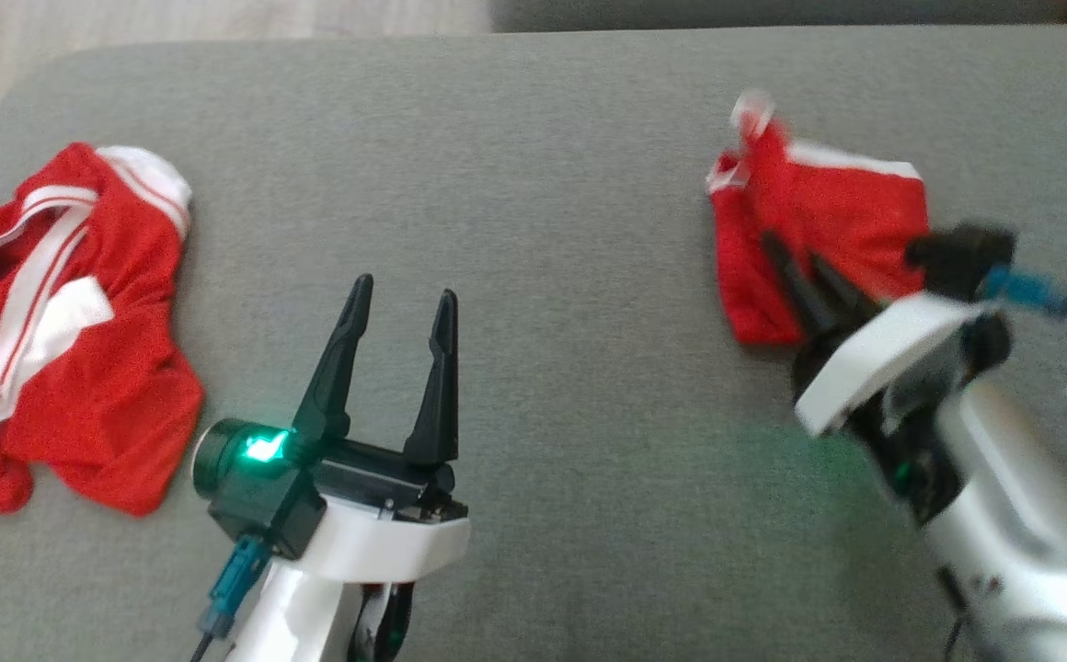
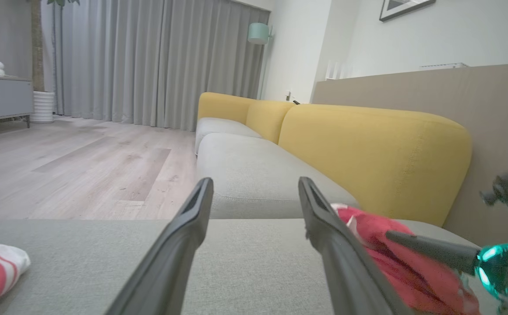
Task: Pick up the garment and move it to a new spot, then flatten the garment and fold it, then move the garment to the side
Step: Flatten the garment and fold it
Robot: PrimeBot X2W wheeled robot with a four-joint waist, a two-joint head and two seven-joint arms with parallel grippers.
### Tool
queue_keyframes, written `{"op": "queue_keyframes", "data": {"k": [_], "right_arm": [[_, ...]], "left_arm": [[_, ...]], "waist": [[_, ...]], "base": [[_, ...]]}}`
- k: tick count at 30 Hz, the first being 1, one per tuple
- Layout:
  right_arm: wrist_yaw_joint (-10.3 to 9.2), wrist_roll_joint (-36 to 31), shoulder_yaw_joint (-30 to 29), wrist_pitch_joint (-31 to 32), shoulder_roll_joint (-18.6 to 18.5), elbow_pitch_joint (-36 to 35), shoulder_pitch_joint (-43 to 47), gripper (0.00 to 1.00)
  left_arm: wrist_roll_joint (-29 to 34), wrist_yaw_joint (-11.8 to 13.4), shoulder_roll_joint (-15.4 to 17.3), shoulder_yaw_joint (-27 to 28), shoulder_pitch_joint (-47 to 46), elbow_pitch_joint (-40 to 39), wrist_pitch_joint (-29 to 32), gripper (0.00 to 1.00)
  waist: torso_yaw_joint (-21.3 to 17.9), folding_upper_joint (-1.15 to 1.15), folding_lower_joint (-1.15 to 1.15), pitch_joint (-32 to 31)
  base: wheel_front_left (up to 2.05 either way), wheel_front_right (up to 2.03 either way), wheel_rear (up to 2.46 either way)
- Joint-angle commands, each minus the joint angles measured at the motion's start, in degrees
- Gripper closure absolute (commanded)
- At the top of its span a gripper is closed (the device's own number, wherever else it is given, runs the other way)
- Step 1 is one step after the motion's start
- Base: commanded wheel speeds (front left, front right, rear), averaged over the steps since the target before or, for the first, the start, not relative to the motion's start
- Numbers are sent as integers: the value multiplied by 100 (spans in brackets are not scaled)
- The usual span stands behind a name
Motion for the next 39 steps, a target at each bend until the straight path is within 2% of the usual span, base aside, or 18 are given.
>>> {"op": "queue_keyframes", "data": {"k": [1, 3, 4, 8, 11, 14, 18, 21, 25, 31, 39], "right_arm": [[39, -104, -51, -263, 165, -210, 225, 0], [39, -248, -320, -732, 360, -231, 465, 0], [39, -248, -320, -732, 360, -231, 465, 0], [39, -746, -978, -1718, 645, -214, 1095, 0], [39, -796, -1290, -2060, 780, -337, 1662, 0], [39, -960, -1706, -2137, 878, -705, 2197, 0], [39, -1789, -2144, -2142, 969, -1372, 2878, 0], [39, -2512, -2109, -2142, 956, -1483, 3193, 0], [39, -2966, -2071, -2143, 1055, -1406, 3425, 0], [39, -3337, -2277, -2143, 1285, -1293, 3649, 0], [39, -3275, -2310, -2144, 1392, -1141, 3720, 0]], "left_arm": [[-59, 73, -6, 163, -57, -253, -29, 0], [-74, 135, -6, 159, -19, -302, -29, 0], [-74, 135, -6, 159, -19, -302, -29, 0], [-56, 214, -6, 180, 196, -214, -29, 0], [2, 311, -6, 291, 425, -158, -29, 0], [87, 418, -5, 450, 745, -80, -29, 0], [306, 455, 1, 628, 1136, 151, -29, 0], [447, 449, 19, 775, 1364, 318, -29, 0], [530, 413, 18, 970, 1653, 529, -29, 0], [634, 255, 8, 1078, 1823, 788, -29, 0], [748, 236, 0, 1126, 1774, 852, -29, 0]], "waist": [[173, 0, 0, -55], [274, 0, 0, -135], [274, 0, 0, -135], [350, 0, 0, -452], [334, 0, 0, -752], [289, 0, 0, -1049], [236, 0, 0, -1309], [185, 0, 0, -1469], [132, 0, 0, -1685], [152, 0, 0, -1878], [115, 0, 0, -1953]], "base": [[0, 0, 0], [0, 0, 0], [0, 0, 0], [0, 0, 0], [0, 0, 0], [0, 0, 0], [0, 0, 0], [0, 0, 0], [0, 0, 0], [0, 0, 0], [0, 0, 0]]}}
